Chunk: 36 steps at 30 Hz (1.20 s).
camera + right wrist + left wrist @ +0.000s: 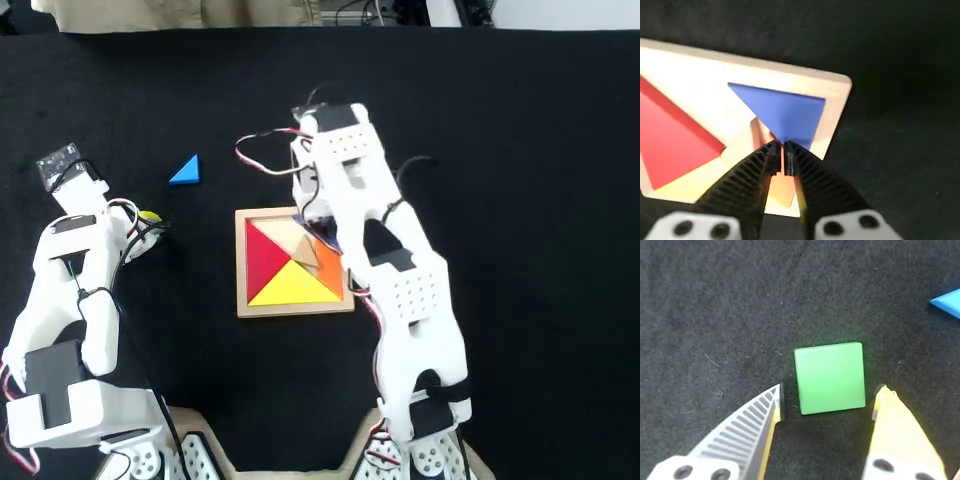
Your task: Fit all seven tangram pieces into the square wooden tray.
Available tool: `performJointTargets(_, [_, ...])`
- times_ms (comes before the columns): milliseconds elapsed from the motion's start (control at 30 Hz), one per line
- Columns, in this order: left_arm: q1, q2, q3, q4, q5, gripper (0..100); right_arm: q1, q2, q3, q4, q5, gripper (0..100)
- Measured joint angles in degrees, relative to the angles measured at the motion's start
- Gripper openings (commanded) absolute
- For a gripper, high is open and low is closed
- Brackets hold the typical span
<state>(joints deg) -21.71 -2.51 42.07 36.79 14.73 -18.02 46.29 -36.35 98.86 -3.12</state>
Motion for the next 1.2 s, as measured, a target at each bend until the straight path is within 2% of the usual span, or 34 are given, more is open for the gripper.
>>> performJointTargets(700, [0.0, 0.0, 0.0, 0.0, 0.0, 30, -4.7, -3.6, 9.8, 0.0, 0.1, 1.1])
performJointTargets(1033, [0.0, 0.0, 0.0, 0.0, 0.0, 30, -5.2, -7.6, 7.6, -0.1, 0.1, 1.1])
performJointTargets(1200, [0.0, 0.0, 0.0, 0.0, 0.0, 30, -8.6, -7.9, 7.0, -4.9, 2.7, 1.1])
